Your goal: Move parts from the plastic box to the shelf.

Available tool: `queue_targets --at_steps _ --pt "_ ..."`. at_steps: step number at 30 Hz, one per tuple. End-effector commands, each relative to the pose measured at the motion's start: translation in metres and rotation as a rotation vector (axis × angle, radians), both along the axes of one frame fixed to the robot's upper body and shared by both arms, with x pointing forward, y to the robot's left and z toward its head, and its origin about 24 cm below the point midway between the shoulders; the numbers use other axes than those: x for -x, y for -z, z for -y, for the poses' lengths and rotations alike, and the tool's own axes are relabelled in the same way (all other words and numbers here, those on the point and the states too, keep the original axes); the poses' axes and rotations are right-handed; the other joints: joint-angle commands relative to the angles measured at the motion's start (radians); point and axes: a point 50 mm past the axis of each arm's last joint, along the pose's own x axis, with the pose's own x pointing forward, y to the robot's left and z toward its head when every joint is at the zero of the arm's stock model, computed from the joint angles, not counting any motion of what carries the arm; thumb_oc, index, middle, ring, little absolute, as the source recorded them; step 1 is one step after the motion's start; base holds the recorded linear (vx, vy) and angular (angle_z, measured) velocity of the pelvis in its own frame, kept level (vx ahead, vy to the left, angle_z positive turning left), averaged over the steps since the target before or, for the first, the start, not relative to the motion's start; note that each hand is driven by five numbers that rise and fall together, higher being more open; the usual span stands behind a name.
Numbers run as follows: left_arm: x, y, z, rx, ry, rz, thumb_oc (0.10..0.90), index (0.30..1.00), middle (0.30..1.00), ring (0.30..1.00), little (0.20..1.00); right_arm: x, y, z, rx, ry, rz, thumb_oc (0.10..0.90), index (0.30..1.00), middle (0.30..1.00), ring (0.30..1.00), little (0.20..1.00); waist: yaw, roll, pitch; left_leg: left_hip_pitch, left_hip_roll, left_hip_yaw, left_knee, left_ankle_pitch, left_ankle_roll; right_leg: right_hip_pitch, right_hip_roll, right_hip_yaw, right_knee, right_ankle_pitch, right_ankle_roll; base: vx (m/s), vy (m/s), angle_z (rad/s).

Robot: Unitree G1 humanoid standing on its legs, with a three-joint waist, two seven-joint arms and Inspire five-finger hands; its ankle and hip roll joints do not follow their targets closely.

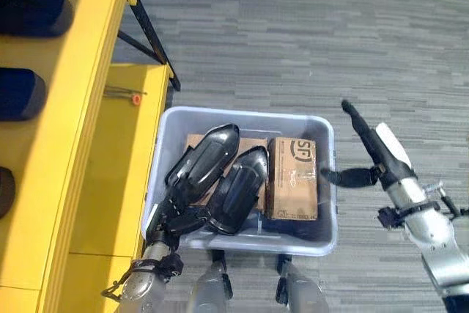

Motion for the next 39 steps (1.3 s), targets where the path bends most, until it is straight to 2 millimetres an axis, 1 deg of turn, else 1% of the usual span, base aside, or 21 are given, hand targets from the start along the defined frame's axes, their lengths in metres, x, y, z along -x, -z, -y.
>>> queue_targets --at_steps 1,2,6,9,10,11,13,16,18,19,23,25,26,27,28,29,31,32,34,37,39 --pt "-0.013 -0.042 -0.005 -0.089 0.028 0.214 0.900 1.000 1.000 1.000 1.000 0.002 -0.050 -0.028 0.053 -0.143 0.257 0.900 1.000 1.000 1.000 1.000 0.024 -0.027 -0.004 -0.067 0.040 0.011 0.114 -0.066 -0.031 0.026 -0.070 -0.050 0.116 -0.133 0.046 -0.04 -0.009 0.12" --pt "-0.014 -0.043 -0.004 -0.094 0.034 0.216 0.900 1.000 1.000 1.000 1.000 -0.001 -0.051 -0.034 0.074 -0.168 0.248 0.900 1.000 1.000 1.000 1.000 0.033 -0.028 0.006 -0.074 0.042 0.010 0.116 -0.066 -0.031 0.019 -0.070 -0.053 0.121 -0.132 0.045 -0.04 -0.010 0.05" --pt "-0.017 -0.044 -0.001 -0.092 0.032 0.221 0.900 1.000 1.000 1.000 1.000 -0.009 -0.050 -0.051 0.055 -0.210 0.237 0.900 1.000 1.000 1.000 1.000 0.043 -0.029 0.036 -0.094 0.046 0.009 0.124 -0.063 -0.031 -0.005 -0.070 -0.056 0.132 -0.130 0.044 -0.03 -0.006 0.02" --pt "-0.020 -0.045 0.001 -0.085 0.024 0.229 0.900 1.000 1.000 1.000 1.000 -0.015 -0.045 -0.069 -0.006 -0.258 0.222 0.900 1.000 1.000 1.000 1.000 0.049 -0.029 0.058 -0.105 0.048 0.009 0.133 -0.062 -0.030 -0.015 -0.071 -0.056 0.139 -0.128 0.043 -0.04 -0.008 0.00" --pt "-0.022 -0.045 0.003 -0.083 0.020 0.233 0.900 1.000 1.000 1.000 1.000 -0.015 -0.042 -0.079 -0.040 -0.290 0.210 0.900 1.000 1.000 1.000 1.000 0.052 -0.028 0.069 -0.110 0.048 0.009 0.133 -0.061 -0.029 -0.023 -0.071 -0.058 0.143 -0.126 0.043 -0.03 -0.004 0.02" --pt "-0.022 -0.045 0.003 -0.083 0.020 0.233 0.900 1.000 1.000 1.000 1.000 -0.016 -0.042 -0.079 -0.040 -0.290 0.210 0.900 1.000 1.000 1.000 1.000 0.052 -0.029 0.069 -0.111 0.048 0.009 0.133 -0.061 -0.029 -0.023 -0.071 -0.058 0.143 -0.127 0.043 -0.03 -0.008 0.02" --pt "-0.025 -0.047 0.005 -0.093 0.020 0.241 0.900 1.000 1.000 1.000 1.000 -0.017 -0.037 -0.093 -0.082 -0.332 0.189 0.900 1.000 1.000 1.000 1.000 0.055 -0.029 0.087 -0.120 0.049 0.008 0.135 -0.058 -0.030 -0.035 -0.071 -0.060 0.148 -0.124 0.043 -0.04 -0.010 0.02" --pt "-0.027 -0.048 0.006 -0.097 0.011 0.243 0.900 1.000 1.000 1.000 1.000 -0.016 -0.033 -0.107 -0.145 -0.378 0.165 0.900 1.000 1.000 1.000 1.000 0.056 -0.029 0.101 -0.129 0.049 0.006 0.137 -0.057 -0.028 -0.044 -0.072 -0.062 0.154 -0.121 0.042 -0.04 -0.001 0.02" --pt "-0.029 -0.047 0.008 -0.095 0.006 0.241 0.900 1.000 1.000 1.000 1.000 -0.015 -0.023 -0.116 -0.265 -0.415 0.098 0.900 1.000 1.000 1.000 1.000 0.054 -0.029 0.112 -0.134 0.051 0.005 0.138 -0.055 -0.028 -0.050 -0.073 -0.064 0.157 -0.118 0.041 -0.04 0.009 0.01" --pt "-0.029 -0.047 0.008 -0.095 0.005 0.241 0.900 1.000 1.000 1.000 1.000 -0.015 -0.023 -0.116 -0.266 -0.416 0.098 0.900 1.000 1.000 1.000 1.000 0.054 -0.030 0.112 -0.134 0.050 0.005 0.138 -0.055 -0.028 -0.050 -0.073 -0.064 0.157 -0.118 0.041 0.00 0.000 0.00" --pt "-0.030 -0.042 0.009 -0.105 -0.002 0.212 0.900 1.000 1.000 1.000 1.000 -0.009 0.003 -0.134 -0.517 -0.513 -0.093 0.900 1.000 1.000 1.000 1.000 0.049 -0.029 0.126 -0.138 0.051 0.004 0.136 -0.050 -0.026 -0.059 -0.074 -0.067 0.161 -0.115 0.039 -0.03 0.010 0.02" --pt "-0.030 -0.040 0.009 -0.114 0.002 0.203 0.900 1.000 1.000 1.000 1.000 -0.008 0.007 -0.136 -0.551 -0.531 -0.125 0.900 1.000 1.000 1.000 1.000 0.048 -0.030 0.129 -0.139 0.050 0.003 0.136 -0.049 -0.027 -0.060 -0.074 -0.067 0.161 -0.114 0.040 -0.02 0.004 0.01" --pt "-0.030 -0.038 0.009 -0.123 0.003 0.192 0.900 1.000 1.000 1.000 1.000 -0.006 0.014 -0.142 -0.621 -0.551 -0.179 0.900 1.000 1.000 1.000 1.000 0.047 -0.030 0.136 -0.144 0.049 0.002 0.136 -0.046 -0.027 -0.064 -0.074 -0.067 0.163 -0.112 0.040 -0.04 0.008 0.03" --pt "-0.030 -0.038 0.009 -0.123 0.003 0.192 0.900 1.000 1.000 1.000 1.000 -0.006 0.014 -0.142 -0.621 -0.551 -0.179 0.900 1.000 1.000 1.000 1.000 0.046 -0.030 0.136 -0.144 0.049 0.002 0.136 -0.045 -0.027 -0.065 -0.074 -0.067 0.163 -0.112 0.040 -0.07 0.012 0.08" --pt "-0.031 -0.037 0.010 -0.128 0.004 0.184 0.900 1.000 1.000 1.000 1.000 -0.004 0.023 -0.149 -0.705 -0.572 -0.251 0.900 1.000 1.000 1.000 1.000 0.046 -0.030 0.146 -0.148 0.049 0.003 0.136 -0.043 -0.027 -0.069 -0.075 -0.068 0.165 -0.109 0.039 -0.04 0.005 0.08" --pt "-0.031 -0.037 0.010 -0.128 0.004 0.184 0.900 1.000 1.000 1.000 1.000 -0.004 0.023 -0.149 -0.705 -0.573 -0.250 0.900 1.000 1.000 1.000 1.000 0.046 -0.031 0.146 -0.148 0.049 0.003 0.136 -0.043 -0.027 -0.069 -0.075 -0.068 0.165 -0.109 0.039 -0.06 0.008 0.07" --pt "-0.031 -0.034 0.011 -0.134 0.003 0.169 0.900 1.000 1.000 1.000 1.000 -0.003 0.032 -0.154 -0.782 -0.583 -0.317 0.900 1.000 1.000 1.000 1.000 0.046 -0.030 0.157 -0.152 0.048 0.003 0.137 -0.039 -0.028 -0.074 -0.073 -0.069 0.166 -0.106 0.038 -0.05 0.003 0.03" --pt "-0.031 -0.031 0.010 -0.147 0.002 0.156 0.900 1.000 1.000 1.000 1.000 -0.001 0.040 -0.157 -0.870 -0.585 -0.382 0.900 1.000 1.000 1.000 1.000 0.045 -0.031 0.160 -0.158 0.048 -0.001 0.136 -0.035 -0.029 -0.081 -0.072 -0.070 0.169 -0.105 0.036 -0.05 -0.007 0.02" --pt "-0.031 -0.030 0.009 -0.159 -0.003 0.147 0.900 1.000 1.000 1.000 1.000 0.001 0.047 -0.159 -0.957 -0.588 -0.436 0.900 1.000 1.000 1.000 1.000 0.044 -0.032 0.161 -0.170 0.048 -0.005 0.139 -0.034 -0.028 -0.091 -0.071 -0.071 0.173 -0.105 0.035 -0.04 -0.012 0.02" --pt "-0.029 -0.028 0.007 -0.166 -0.014 0.136 0.900 1.000 1.000 1.000 1.000 0.004 0.056 -0.162 -1.055 -0.589 -0.503 0.900 1.000 1.000 1.000 1.000 0.046 -0.033 0.161 -0.184 0.050 -0.009 0.146 -0.034 -0.028 -0.104 -0.068 -0.071 0.182 -0.106 0.033 -0.02 -0.009 0.01" --pt "-0.028 -0.028 0.007 -0.169 -0.018 0.132 0.900 1.000 1.000 1.000 1.000 0.005 0.058 -0.164 -1.095 -0.596 -0.531 0.900 1.000 1.000 1.000 1.000 0.048 -0.033 0.161 -0.195 0.051 -0.011 0.151 -0.036 -0.027 -0.116 -0.066 -0.070 0.190 -0.108 0.032 -0.03 -0.013 0.01"
